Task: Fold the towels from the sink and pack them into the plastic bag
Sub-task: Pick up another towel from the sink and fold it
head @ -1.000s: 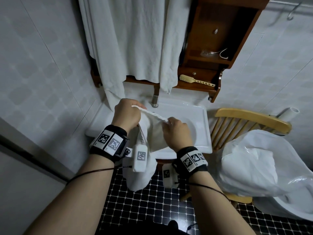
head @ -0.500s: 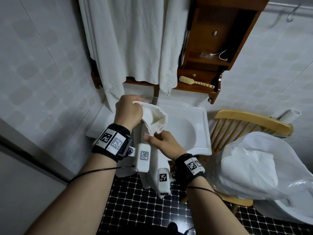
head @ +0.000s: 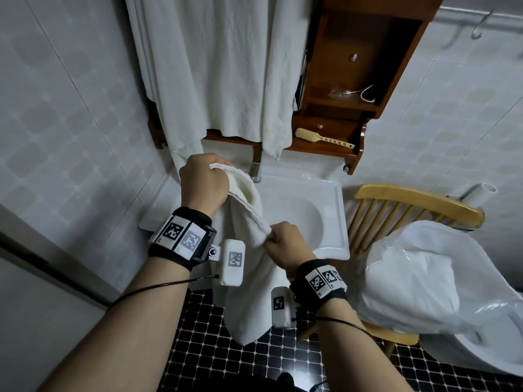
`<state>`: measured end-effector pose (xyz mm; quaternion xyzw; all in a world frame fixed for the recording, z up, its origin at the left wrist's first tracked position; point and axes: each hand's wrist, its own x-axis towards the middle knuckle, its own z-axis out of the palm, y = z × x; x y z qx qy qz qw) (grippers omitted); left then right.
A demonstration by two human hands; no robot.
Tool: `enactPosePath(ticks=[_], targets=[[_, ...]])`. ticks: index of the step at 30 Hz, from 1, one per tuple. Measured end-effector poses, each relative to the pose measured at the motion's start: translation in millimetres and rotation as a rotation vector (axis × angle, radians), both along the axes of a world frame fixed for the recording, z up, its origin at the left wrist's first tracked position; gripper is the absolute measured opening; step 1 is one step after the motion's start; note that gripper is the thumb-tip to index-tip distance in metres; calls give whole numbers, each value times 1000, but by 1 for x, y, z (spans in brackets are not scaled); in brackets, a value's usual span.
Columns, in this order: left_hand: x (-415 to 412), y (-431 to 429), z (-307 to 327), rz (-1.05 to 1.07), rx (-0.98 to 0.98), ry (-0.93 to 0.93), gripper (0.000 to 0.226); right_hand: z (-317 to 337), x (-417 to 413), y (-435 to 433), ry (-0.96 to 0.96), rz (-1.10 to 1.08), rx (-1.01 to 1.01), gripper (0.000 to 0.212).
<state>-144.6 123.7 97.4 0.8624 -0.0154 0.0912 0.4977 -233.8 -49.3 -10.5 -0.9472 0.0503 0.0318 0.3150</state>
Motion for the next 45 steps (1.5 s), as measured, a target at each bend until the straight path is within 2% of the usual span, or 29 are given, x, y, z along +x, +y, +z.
enactPosePath(ticks=[3,5,10,14,17,19,22,25,28,34,40,42,45], targets=[[0,3,5,29,19,-15,50,-1,-4,4,-210,-204,238,9],[1,6,6,26,21,-19,50,-4,-7,6,-278,-262,332,26],[-2,11,8,4,57,-33,47,1,-9,14,-474,-143,212,48],[2,13,8,-19,124,-67,38,1,-4,23,-568,69,29,29],[2,13,8,-42,180,-112,36,0,-1,35,-616,187,-11,10],[1,12,9,-45,214,-141,36,1,0,39,-600,203,-31,13],[4,13,7,-36,262,-151,36,3,2,40,-430,190,-137,24],[3,11,10,6,209,-80,41,5,3,41,-241,2,-205,38],[-1,11,12,12,229,-56,44,7,2,39,-175,-106,-227,54],[-2,16,16,-26,239,4,47,9,9,35,-265,-79,-273,67],[-2,26,21,-55,221,31,48,4,17,29,-472,-23,-273,45],[-4,29,23,-53,224,31,50,5,18,27,-522,19,-293,50],[-3,32,23,-52,235,28,47,4,21,25,-474,74,-290,60]])
